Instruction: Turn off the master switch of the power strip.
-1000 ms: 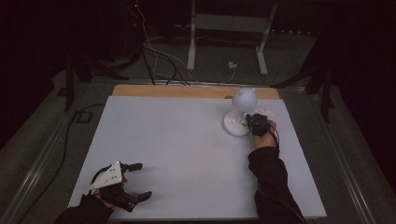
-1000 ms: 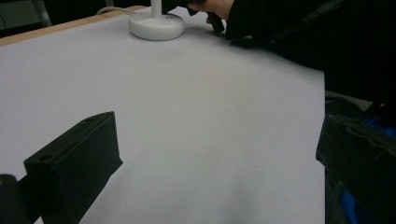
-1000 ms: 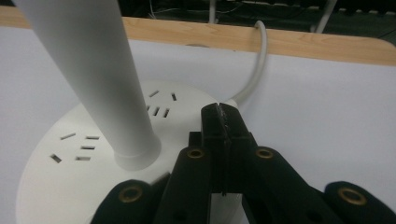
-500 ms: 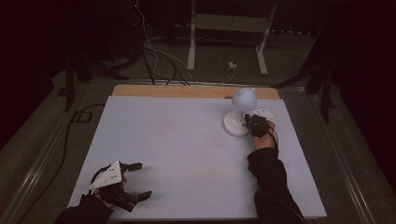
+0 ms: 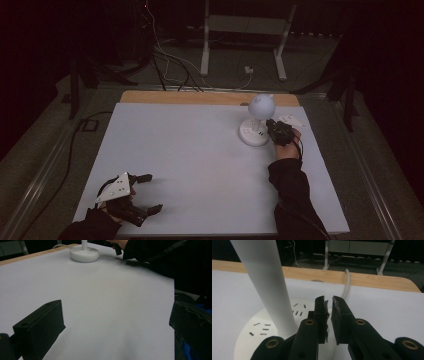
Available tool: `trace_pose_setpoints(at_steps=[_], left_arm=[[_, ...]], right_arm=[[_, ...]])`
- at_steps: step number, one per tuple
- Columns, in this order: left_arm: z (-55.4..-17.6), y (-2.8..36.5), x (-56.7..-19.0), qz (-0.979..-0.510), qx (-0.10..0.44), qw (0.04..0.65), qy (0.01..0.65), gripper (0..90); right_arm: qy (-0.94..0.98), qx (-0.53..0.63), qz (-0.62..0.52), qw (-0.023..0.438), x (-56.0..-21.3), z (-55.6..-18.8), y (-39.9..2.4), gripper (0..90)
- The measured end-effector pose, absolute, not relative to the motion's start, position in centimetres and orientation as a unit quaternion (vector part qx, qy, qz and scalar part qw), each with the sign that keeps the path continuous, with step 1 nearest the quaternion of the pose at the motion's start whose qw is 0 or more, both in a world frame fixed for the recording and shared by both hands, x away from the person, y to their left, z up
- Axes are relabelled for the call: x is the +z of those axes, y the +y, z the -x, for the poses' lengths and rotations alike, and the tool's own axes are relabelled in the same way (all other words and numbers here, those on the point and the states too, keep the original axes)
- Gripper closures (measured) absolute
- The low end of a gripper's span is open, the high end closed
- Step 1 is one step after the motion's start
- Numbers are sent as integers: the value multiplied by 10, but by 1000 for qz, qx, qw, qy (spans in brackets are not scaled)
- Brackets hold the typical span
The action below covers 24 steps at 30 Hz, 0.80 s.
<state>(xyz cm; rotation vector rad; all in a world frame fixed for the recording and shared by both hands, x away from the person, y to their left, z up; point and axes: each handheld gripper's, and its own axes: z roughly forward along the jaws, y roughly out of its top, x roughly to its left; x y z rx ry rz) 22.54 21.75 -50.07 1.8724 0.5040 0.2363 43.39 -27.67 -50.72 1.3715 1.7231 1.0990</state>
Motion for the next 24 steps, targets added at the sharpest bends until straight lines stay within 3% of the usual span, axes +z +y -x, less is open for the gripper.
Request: trace_pose_setpoints(at_steps=[7,8,9,10,11,12,20,21,24], left_arm=[[-225,218,-501,-794,100,561,214,2],[-225,218,-501,-793,100,561,214,2],[-225,218,-501,-793,100,561,214,2],[-225,218,-501,-793,100,561,214,2],[-225,218,-501,-793,99,561,215,2],[-225,218,-500,-793,100,561,215,2],[-225,218,-500,-793,100,561,214,2],[-225,218,-500,-793,100,562,214,2],[-225,218,-500,-793,100,561,213,2]], right_arm=[[661,425,-521,333,-505,-433,-277,756],[662,427,-517,335,-505,-433,-277,683],[663,429,-514,334,-505,-433,-278,683],[666,428,-512,333,-504,-433,-278,599],[666,428,-512,333,-504,-433,-278,599],[668,428,-508,335,-504,-432,-279,496],[668,436,-500,336,-498,-426,-287,339],[666,443,-496,338,-496,-424,-289,265],[664,445,-501,331,-494,-424,-291,195]])
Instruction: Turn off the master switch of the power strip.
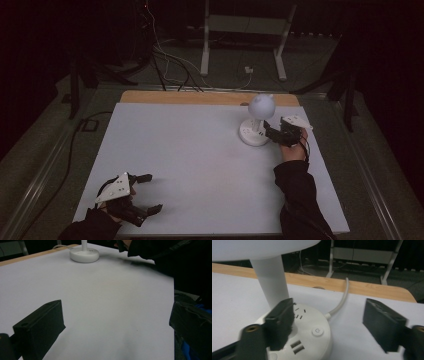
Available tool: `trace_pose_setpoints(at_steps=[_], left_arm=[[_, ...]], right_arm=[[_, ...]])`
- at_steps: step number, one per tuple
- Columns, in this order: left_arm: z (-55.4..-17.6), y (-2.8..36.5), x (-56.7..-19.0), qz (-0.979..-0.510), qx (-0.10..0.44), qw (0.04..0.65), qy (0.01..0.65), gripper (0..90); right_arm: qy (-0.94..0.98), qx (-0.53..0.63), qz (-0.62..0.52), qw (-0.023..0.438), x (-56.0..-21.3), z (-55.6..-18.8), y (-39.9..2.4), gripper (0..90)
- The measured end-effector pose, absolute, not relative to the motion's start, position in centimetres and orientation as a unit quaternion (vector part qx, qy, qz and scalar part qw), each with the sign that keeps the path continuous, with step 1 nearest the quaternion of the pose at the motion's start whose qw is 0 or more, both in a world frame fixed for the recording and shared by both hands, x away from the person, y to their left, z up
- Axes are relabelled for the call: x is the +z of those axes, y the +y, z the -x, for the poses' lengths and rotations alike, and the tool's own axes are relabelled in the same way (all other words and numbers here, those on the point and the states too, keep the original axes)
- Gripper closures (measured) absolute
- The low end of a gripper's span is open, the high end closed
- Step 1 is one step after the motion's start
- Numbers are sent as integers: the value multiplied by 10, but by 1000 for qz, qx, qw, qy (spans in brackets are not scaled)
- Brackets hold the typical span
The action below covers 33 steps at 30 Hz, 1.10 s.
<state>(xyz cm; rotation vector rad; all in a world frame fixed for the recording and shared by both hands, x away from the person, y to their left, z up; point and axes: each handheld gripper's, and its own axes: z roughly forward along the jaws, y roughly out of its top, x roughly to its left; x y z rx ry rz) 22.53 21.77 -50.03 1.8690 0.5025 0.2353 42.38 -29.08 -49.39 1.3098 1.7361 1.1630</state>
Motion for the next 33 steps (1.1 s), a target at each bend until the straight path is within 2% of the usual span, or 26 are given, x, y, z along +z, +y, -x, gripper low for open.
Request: trace_pose_setpoints(at_steps=[1,3,4,7,18,33], left_arm=[[-225,218,-500,-793,100,561,213,2],[-225,218,-500,-793,100,562,213,2],[-225,218,-500,-793,99,562,214,2],[-225,218,-500,-793,99,562,214,2],[-225,218,-500,-793,99,562,214,2],[-225,218,-500,-792,100,563,214,2]], right_arm=[[664,449,-500,327,-493,-423,-292,136],[669,449,-497,323,-491,-422,-293,96],[658,444,-510,332,-490,-418,-293,0],[662,441,-516,317,-487,-413,-296,0],[671,428,-515,318,-482,-401,-305,0],[684,447,-506,278,-469,-383,-302,0]])
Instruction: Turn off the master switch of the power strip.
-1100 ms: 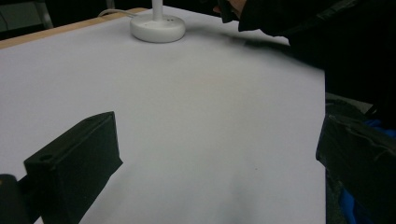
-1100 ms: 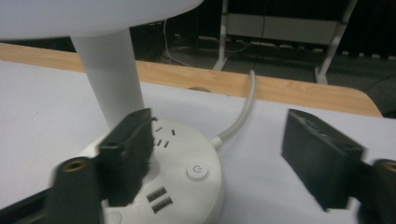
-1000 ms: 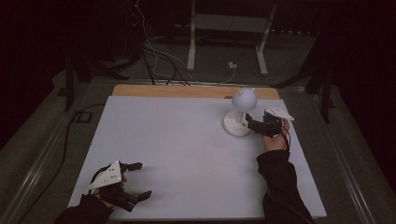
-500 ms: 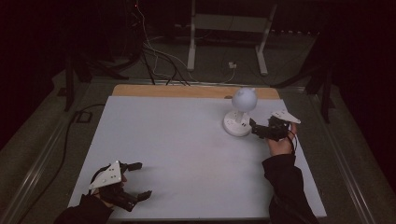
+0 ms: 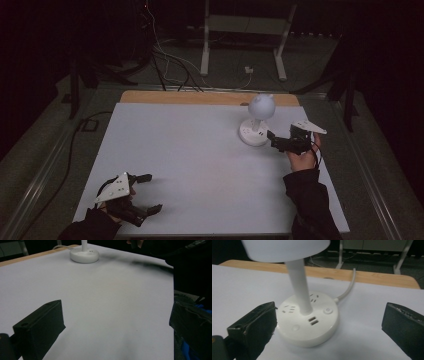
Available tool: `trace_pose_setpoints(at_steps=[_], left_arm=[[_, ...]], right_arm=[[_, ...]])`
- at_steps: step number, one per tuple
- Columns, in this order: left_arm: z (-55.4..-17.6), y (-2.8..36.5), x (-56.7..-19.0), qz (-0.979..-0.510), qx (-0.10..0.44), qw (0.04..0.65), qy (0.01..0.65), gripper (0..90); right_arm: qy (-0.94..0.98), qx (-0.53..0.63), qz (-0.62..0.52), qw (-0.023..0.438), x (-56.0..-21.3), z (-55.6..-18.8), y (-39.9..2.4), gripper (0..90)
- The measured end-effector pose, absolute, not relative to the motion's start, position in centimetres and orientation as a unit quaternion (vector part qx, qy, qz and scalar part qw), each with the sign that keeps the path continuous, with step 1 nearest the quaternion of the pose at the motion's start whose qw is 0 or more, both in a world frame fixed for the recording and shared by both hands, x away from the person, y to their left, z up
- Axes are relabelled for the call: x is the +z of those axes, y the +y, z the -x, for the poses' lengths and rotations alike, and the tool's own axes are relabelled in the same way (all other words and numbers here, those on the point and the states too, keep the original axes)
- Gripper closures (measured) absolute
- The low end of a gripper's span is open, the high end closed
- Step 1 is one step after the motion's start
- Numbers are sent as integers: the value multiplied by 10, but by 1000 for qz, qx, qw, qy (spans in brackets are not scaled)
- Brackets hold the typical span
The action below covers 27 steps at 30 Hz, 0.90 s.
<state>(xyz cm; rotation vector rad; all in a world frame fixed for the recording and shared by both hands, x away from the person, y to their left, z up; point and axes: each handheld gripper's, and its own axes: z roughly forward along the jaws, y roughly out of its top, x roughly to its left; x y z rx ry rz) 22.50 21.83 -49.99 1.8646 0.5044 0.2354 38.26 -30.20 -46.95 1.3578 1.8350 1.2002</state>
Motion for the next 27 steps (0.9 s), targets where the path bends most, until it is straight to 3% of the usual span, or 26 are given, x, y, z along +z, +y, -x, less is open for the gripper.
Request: trace_pose_setpoints(at_steps=[27], left_arm=[[-224,219,-499,-793,103,561,213,2]], right_arm=[[723,457,-465,229,-471,-320,-289,0]])
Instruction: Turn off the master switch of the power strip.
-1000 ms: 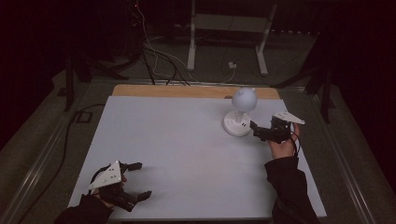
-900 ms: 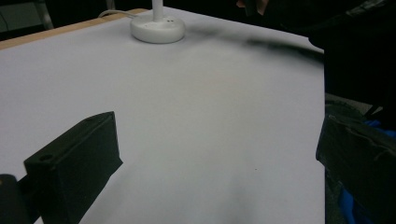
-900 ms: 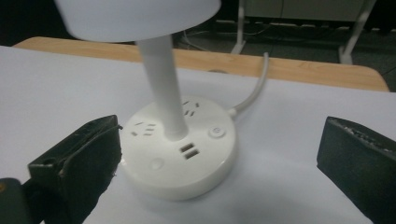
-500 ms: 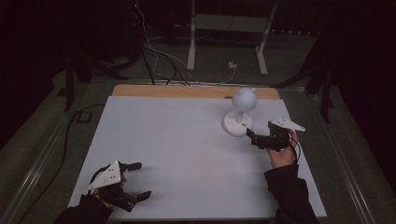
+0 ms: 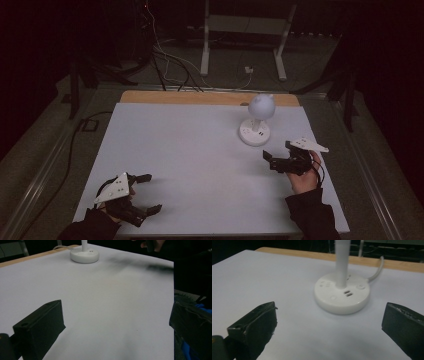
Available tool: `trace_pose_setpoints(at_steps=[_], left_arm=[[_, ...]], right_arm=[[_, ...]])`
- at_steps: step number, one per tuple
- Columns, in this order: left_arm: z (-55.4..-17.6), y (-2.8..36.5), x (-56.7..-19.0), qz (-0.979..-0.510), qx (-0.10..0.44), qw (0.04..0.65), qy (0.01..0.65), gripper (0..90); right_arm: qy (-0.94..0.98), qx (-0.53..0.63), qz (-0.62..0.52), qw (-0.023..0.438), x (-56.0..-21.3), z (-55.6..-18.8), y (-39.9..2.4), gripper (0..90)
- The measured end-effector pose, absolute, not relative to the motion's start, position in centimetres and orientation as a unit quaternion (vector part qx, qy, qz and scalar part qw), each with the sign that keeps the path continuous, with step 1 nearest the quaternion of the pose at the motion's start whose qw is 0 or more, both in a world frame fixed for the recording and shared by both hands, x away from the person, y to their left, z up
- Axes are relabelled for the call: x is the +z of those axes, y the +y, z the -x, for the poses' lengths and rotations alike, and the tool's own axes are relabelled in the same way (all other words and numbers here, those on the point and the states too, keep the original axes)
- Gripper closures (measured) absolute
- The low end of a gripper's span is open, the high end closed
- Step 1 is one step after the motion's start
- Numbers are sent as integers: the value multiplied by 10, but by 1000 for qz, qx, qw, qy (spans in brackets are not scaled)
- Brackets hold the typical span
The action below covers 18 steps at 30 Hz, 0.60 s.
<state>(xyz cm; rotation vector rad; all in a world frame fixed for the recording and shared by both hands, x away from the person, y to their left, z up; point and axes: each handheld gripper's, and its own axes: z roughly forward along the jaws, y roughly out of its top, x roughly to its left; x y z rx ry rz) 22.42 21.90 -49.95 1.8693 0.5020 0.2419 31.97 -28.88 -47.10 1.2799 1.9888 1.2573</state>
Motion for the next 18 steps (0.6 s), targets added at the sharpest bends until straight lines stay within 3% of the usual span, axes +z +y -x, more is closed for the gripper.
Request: trace_pose_setpoints(at_steps=[8,18], left_arm=[[-224,219,-499,-793,103,561,213,2],[-224,219,-499,-794,104,560,213,2]], right_arm=[[750,445,-441,213,-487,-302,-284,0],[782,446,-407,154,-503,-284,-278,0]])
